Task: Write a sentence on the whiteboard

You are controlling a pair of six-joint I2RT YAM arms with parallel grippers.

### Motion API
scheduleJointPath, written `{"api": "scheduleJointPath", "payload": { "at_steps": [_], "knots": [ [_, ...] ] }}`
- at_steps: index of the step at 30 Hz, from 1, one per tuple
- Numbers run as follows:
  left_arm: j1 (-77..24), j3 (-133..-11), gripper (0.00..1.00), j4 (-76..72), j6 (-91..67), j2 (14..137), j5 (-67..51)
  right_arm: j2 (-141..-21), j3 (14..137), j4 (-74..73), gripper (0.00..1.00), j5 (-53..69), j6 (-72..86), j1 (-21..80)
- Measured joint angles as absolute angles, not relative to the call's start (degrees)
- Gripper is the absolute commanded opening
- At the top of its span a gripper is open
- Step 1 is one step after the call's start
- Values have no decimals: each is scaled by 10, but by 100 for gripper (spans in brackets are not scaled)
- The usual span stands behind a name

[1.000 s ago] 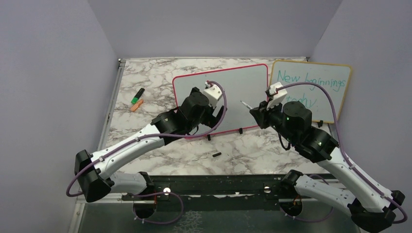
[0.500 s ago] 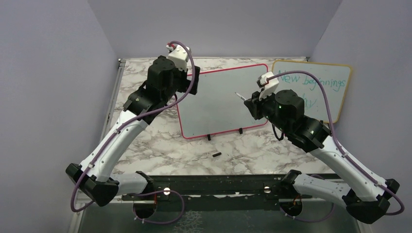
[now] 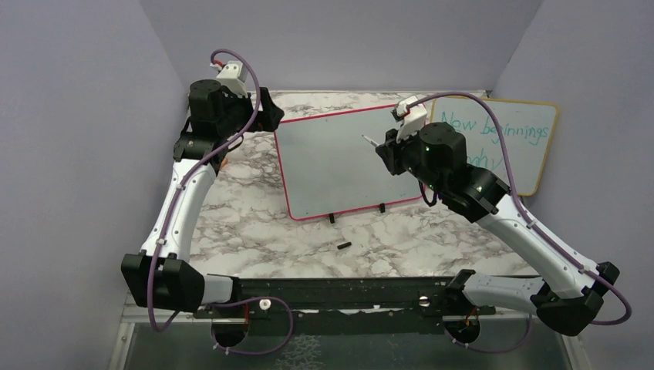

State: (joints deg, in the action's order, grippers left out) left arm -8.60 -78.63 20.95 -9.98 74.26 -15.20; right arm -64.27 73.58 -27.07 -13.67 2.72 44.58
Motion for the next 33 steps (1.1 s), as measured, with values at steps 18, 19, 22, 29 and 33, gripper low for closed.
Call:
{"api": "scheduleJointPath", "payload": {
  "at_steps": [18, 19, 22, 29, 33],
  "knots": [
    [10, -711, 86, 0, -195, 854, -514, -625, 724, -257, 1, -153, 40, 447],
    [10, -711, 84, -7, -196, 860, -526, -625, 724, -256, 1, -151, 39, 447],
    [10, -710, 76, -29, -204, 880, -562, -626, 723, -256, 1, -138, 33, 447],
    [11, -682, 57, -69, -210, 895, -614, -623, 709, -242, 1, -106, 17, 447],
    [12, -667, 43, -83, -210, 895, -632, -623, 702, -236, 1, -96, 12, 447]
  ]
}}
